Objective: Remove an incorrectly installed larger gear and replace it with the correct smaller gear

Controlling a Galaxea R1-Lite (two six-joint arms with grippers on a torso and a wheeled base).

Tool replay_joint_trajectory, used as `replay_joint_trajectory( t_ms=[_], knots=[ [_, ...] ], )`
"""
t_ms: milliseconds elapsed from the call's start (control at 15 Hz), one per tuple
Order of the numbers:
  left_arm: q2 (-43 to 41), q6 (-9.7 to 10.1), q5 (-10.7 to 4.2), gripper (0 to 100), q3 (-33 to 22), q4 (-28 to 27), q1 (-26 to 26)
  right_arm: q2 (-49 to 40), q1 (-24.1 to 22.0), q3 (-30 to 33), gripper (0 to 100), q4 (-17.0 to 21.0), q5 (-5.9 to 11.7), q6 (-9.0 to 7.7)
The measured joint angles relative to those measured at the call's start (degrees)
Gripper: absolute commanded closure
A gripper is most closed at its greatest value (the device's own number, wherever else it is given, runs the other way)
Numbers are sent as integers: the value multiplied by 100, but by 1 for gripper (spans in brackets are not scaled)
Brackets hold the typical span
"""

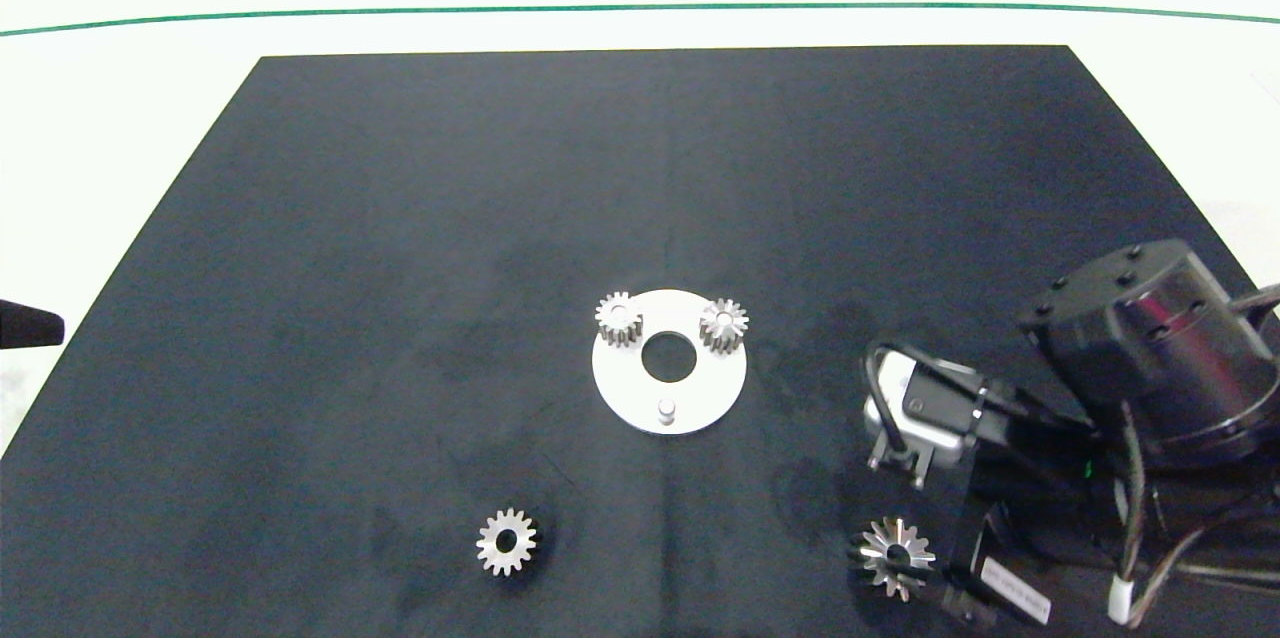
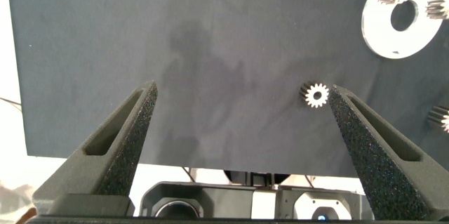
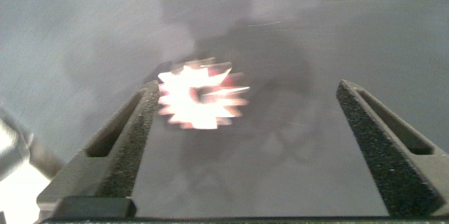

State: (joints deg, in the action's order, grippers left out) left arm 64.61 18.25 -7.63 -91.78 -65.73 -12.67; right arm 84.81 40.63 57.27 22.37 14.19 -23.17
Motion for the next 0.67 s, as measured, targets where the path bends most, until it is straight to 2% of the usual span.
replay_joint_trajectory(
  t_ms=[133, 200, 333, 467, 533, 600, 667],
  knots=[
    [107, 24, 4, 0, 22, 2, -6, -138, -618, 317, 0, 119, 83, 144],
    [160, 32, 11, 0, 57, 7, -10, -196, -900, 413, 0, 155, 96, 306],
    [289, 35, 44, 0, 179, 18, -37, -290, -1453, 673, 0, 382, 116, 1047],
    [424, 106, 52, 0, 278, 40, -183, -315, -1831, 1095, 0, 1139, 124, 1684],
    [501, 162, 52, 0, 361, 66, -243, -295, -1944, 1379, 0, 1606, 124, 2083],
    [581, 184, 50, 0, 466, 116, -316, -251, -2052, 1630, 0, 2024, 124, 2381],
    [641, 201, 48, 0, 560, 201, -414, -184, -2192, 1916, 0, 2310, 129, 2548]
  ],
)
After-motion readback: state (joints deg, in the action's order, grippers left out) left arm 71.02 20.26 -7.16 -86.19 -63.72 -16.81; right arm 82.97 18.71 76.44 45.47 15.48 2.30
